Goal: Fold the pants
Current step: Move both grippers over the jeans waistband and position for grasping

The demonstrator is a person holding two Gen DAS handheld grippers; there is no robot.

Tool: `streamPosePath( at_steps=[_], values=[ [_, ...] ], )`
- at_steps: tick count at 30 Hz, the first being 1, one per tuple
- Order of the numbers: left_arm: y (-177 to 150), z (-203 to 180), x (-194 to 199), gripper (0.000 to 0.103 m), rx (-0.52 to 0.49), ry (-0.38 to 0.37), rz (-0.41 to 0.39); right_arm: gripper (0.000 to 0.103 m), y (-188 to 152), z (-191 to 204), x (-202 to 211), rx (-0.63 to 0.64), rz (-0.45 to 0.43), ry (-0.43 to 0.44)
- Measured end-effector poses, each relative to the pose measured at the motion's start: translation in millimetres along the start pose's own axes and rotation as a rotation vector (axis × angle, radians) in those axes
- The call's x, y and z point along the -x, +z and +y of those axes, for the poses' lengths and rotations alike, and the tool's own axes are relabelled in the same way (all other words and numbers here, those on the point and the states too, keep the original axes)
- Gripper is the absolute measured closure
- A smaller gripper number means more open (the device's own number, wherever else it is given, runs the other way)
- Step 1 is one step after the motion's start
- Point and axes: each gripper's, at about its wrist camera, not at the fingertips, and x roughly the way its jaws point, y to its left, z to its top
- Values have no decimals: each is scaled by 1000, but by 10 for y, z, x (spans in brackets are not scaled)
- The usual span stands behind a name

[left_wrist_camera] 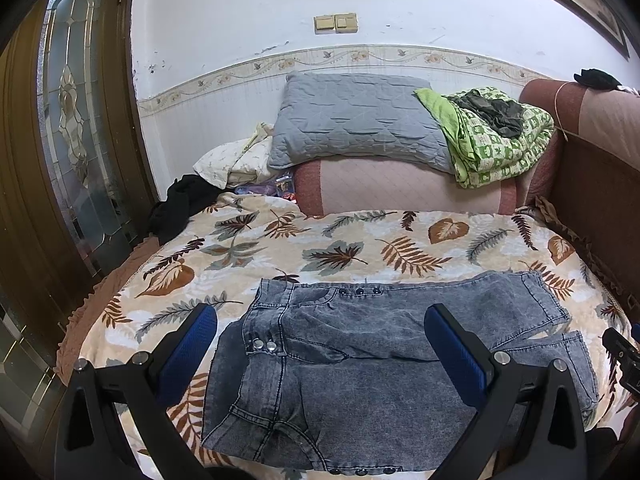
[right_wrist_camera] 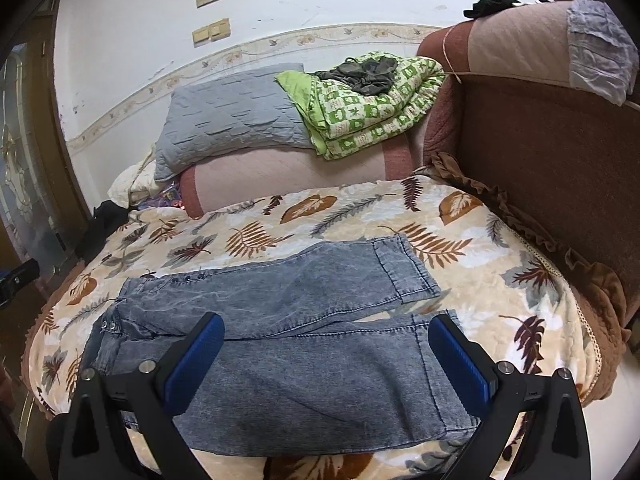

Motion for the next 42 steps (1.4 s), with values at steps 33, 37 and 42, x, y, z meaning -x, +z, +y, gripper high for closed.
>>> streamPosePath(
  at_steps=[33, 37, 42],
  values=[
    [-133, 48, -310, 0, -6, 6, 74, 0, -95, 40, -260, 5, 74, -19],
    [-150, 50, -363, 0, -6, 7, 85, 0, -102, 49, -322, 9, 86, -21],
    [-155, 46, -447, 0, -7, 10, 98, 0, -114, 51, -403, 9, 101, -25]
  ],
)
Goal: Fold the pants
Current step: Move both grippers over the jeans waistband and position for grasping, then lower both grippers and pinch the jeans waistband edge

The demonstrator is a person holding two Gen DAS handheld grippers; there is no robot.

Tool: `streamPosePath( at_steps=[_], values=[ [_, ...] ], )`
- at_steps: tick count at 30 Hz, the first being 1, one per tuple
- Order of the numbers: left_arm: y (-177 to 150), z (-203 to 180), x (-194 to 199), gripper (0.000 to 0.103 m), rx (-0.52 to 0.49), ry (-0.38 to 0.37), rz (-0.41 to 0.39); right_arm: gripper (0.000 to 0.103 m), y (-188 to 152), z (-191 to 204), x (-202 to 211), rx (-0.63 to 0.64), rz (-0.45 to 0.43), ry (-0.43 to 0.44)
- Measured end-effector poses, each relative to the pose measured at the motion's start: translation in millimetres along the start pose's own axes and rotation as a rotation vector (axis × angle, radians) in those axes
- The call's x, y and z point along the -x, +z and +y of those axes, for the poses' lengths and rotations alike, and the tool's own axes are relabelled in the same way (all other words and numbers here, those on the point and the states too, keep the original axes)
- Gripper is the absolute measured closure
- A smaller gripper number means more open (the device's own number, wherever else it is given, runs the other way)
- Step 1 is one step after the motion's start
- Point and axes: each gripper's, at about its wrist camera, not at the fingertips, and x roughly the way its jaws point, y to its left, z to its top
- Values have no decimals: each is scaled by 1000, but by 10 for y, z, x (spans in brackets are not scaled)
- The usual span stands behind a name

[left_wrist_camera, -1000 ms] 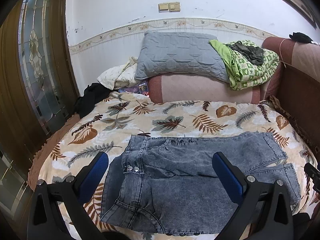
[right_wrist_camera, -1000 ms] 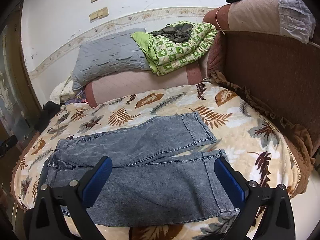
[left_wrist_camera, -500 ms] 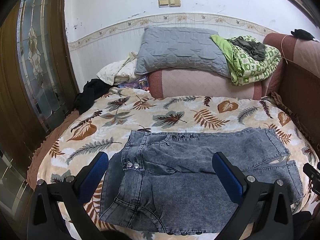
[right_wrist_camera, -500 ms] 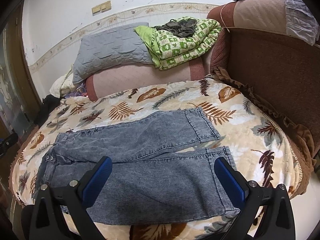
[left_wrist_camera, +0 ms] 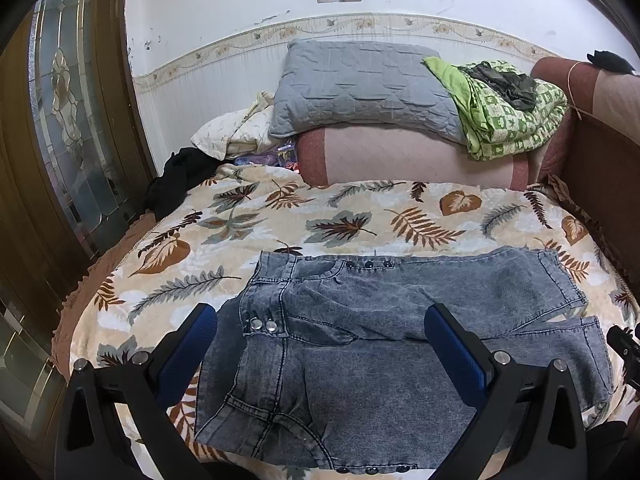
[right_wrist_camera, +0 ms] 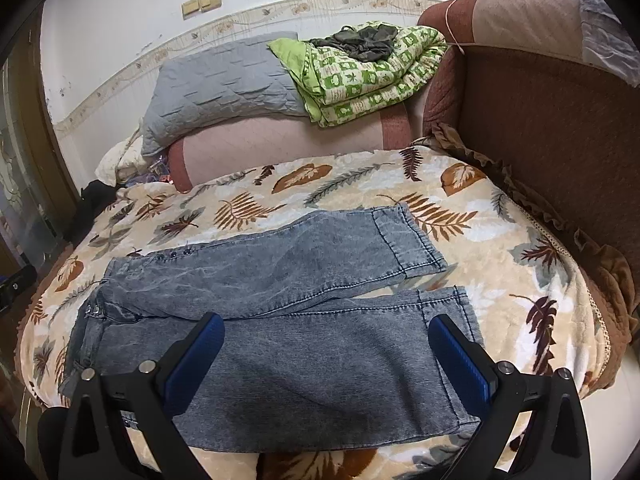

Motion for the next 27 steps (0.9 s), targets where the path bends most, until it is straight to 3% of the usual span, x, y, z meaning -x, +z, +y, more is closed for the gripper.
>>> streamPosePath(
  at_steps=[9, 14, 22, 27],
  values=[
    [-14, 11, -205, 0, -4, 7, 30, 0, 24, -4, -181, 9, 33, -18],
    [49, 162, -553, 0, -8, 18, 102, 0, 131, -144, -365, 15, 58, -54],
    [413, 787, -1470, 0, 12, 146, 234, 0, 685, -803, -1046, -40, 166, -111],
    [710, 1104, -1997, 0, 11, 176, 309, 0, 1153, -1035, -1671, -53, 229, -90]
  ],
)
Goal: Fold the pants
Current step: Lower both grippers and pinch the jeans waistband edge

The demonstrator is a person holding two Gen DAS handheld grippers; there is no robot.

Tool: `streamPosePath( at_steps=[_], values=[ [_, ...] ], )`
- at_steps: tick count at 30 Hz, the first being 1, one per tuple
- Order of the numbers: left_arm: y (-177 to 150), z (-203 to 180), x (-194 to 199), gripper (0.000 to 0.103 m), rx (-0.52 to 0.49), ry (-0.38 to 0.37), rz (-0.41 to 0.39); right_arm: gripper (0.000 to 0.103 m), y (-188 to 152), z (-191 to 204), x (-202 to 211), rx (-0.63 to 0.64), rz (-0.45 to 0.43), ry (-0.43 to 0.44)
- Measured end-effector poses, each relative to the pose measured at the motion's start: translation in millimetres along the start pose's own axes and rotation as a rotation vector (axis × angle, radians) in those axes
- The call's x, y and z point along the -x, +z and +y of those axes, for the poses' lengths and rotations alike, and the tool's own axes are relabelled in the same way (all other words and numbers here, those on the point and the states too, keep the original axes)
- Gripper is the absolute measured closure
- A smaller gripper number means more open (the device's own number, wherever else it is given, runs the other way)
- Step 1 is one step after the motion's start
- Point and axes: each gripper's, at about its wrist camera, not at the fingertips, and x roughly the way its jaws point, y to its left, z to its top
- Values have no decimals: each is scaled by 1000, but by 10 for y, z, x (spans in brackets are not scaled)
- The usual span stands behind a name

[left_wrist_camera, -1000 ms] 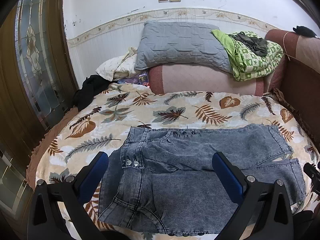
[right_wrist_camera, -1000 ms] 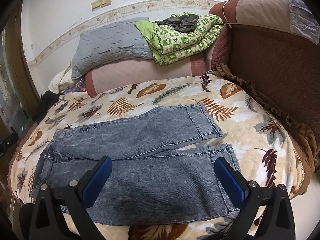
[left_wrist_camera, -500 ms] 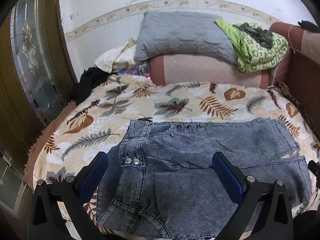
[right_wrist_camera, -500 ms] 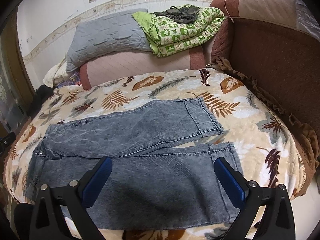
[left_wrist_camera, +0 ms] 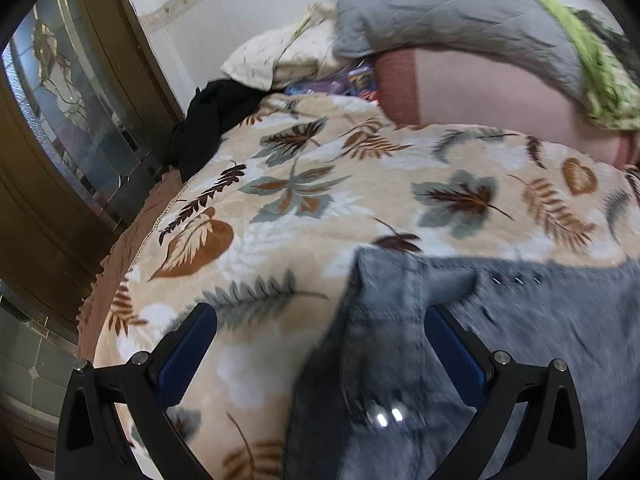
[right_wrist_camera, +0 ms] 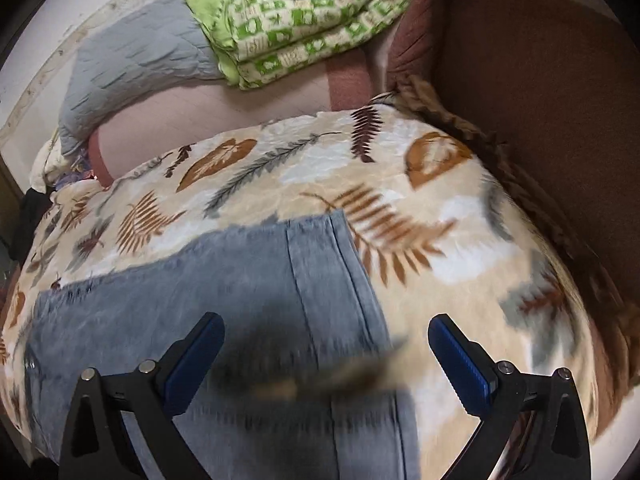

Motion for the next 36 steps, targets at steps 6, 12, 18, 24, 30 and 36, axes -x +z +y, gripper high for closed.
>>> streamPosePath(
  at_steps=[6, 12, 18, 24, 30, 36],
  values=[
    [447, 182, -595, 0, 42, -48, 119, 4, 536, 36, -717, -12, 84, -8],
    [530, 365, -1045, 0, 155, -92, 218, 14, 616, 21, -1124, -45, 128, -5],
    [479, 204, -1337, 0, 182, -203, 291, 14, 625, 73, -1216, -35, 129, 0],
    [424, -126, -1568, 19, 149, -277, 365, 14, 678, 57, -1280, -45, 136, 18],
    [317, -334, -1699, 80, 116, -374, 406, 14, 756, -73, -1247, -52, 133, 66],
    [348, -385, -1571, 91, 65, -382, 350, 24, 772, -119, -1389, -83, 181, 104]
  ],
)
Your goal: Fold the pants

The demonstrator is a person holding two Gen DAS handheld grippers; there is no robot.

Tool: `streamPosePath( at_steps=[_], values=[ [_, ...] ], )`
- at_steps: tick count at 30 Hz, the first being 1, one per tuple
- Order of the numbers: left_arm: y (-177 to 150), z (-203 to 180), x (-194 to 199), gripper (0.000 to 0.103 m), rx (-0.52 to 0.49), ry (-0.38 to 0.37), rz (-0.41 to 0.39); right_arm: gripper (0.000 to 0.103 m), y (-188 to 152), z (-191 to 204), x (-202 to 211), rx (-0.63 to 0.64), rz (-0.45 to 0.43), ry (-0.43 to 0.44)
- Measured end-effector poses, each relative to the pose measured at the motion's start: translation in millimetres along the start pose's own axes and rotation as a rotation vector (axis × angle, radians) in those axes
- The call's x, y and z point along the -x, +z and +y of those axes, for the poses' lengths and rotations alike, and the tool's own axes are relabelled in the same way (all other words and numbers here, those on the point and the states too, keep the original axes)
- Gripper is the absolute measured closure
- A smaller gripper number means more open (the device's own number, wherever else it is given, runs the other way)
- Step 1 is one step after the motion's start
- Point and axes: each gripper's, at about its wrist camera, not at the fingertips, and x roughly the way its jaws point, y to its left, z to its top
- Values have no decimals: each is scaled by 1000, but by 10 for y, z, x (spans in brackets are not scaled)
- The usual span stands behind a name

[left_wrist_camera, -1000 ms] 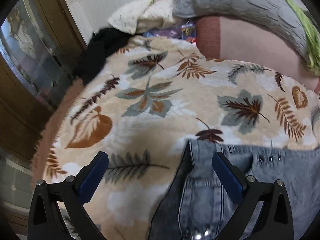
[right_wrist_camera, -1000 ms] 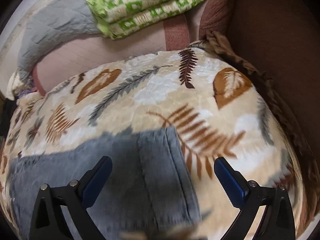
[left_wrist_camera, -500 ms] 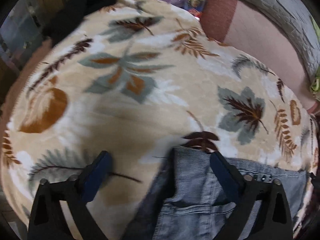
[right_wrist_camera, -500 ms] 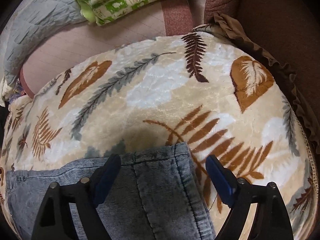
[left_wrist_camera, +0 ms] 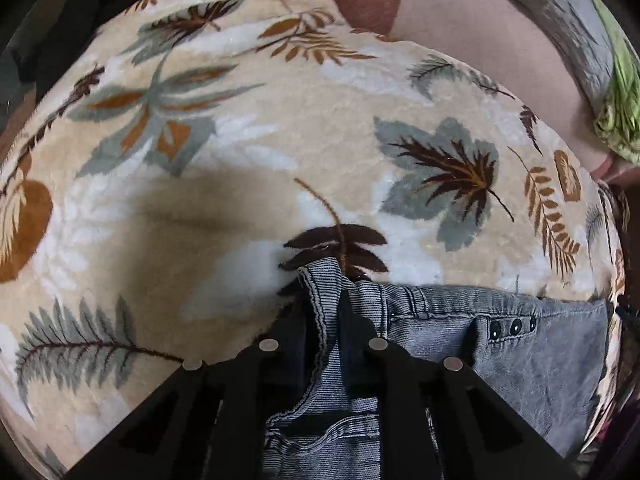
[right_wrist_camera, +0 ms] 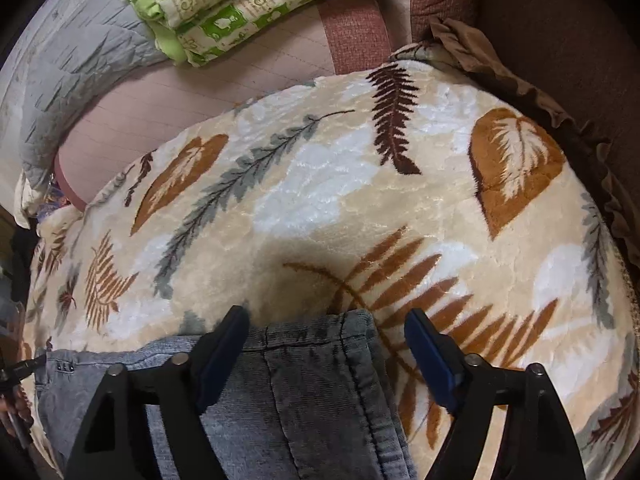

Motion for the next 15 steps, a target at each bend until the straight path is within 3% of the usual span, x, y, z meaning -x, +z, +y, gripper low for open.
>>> streamPosePath(
  at_steps=[1, 2, 4, 5, 7, 15],
  values=[
    [-4, -14, 14, 91, -4, 5, -3, 29, -1, -5, -62, -8, 28, -10],
    [2, -20, 19, 91, -6, 4, -7, 41, -11, -15, -143, -21, 62, -24],
    [13, -27, 60, 91, -13, -1, -18, 47, -37, -18, -184, -26, 55, -38],
    [14, -42, 90, 91, -19, 0, -25, 64, -42, -8, -163, -17, 39, -52],
    [4, -62, 143, 91, -21, 1, -40, 82, -54, -6, -107, -11, 28, -77],
    [-144, -110, 773, 92, -18, -73, -176, 86, -214, 17, 737, 12, -138, -8]
  ],
)
